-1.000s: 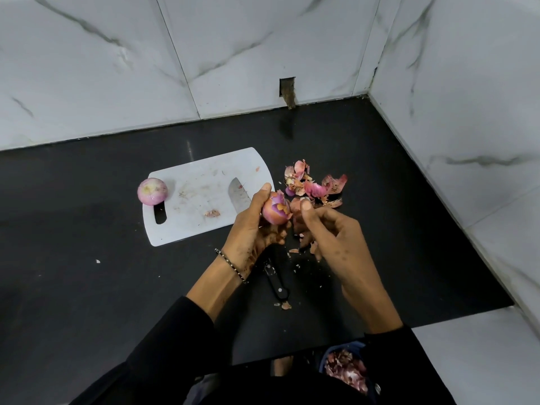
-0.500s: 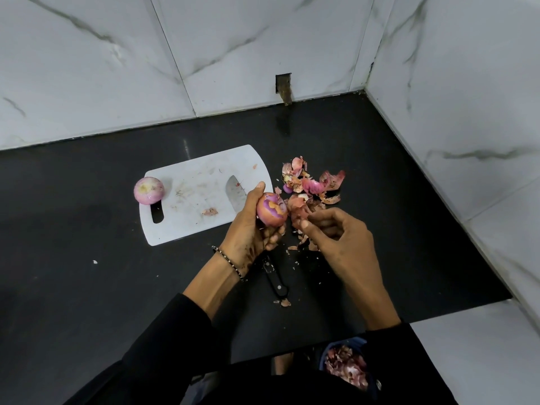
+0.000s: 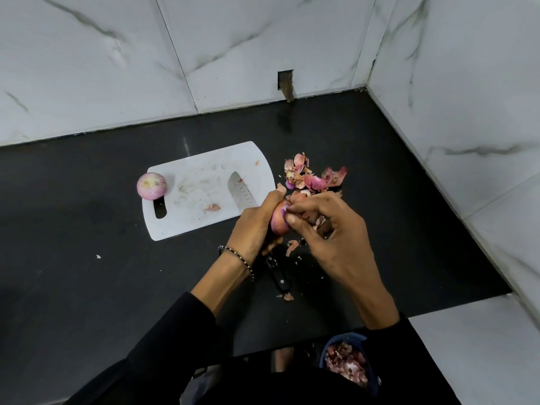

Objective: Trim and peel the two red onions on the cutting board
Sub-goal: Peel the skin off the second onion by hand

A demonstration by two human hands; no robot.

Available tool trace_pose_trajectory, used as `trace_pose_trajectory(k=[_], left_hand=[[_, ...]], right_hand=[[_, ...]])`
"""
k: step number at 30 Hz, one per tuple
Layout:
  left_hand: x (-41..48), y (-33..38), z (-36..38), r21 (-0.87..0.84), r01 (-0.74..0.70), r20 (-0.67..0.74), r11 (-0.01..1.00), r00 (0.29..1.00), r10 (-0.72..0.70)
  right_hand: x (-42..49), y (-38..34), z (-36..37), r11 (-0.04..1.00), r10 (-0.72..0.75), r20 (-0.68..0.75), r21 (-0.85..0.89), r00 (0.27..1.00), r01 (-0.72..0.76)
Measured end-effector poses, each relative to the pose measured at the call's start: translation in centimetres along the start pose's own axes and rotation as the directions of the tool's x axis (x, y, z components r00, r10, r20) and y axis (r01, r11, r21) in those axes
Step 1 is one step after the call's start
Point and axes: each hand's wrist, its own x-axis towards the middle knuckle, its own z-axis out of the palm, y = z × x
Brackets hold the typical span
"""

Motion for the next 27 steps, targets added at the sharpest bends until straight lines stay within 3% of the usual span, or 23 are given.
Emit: trace_pose_trajectory(k=[5, 12, 20, 27], left_hand=[[0.2, -0.5, 0.2, 0.039, 0.074, 0.008, 0.997, 0.997, -0.074], [0.7, -0.6, 0.1, -0.215, 0.309, 0.318, 0.926, 0.919, -0.233], [1.4, -0.9, -0.3, -0.285, 0.385, 0.413, 0.878, 0.876, -0.251], [1.5, -0.7, -0.2, -0.351, 0.491, 0.554, 0.797, 0.795, -0.246]], right_hand=[[-0.3, 0.2, 0.4, 0.995, -0.021, 0.041, -0.099, 0.999, 0.025], [-1.0, 0.0, 1.3, 0.995, -0.09, -0.006, -0.044, 0.996, 0.09], [-1.0, 0.7, 0.4, 0.999, -0.037, 0.1, 0.022, 0.994, 0.035], [-1.5, 0.9, 0.7, 0.895, 0.129, 0.121, 0.413, 0.984, -0.168]])
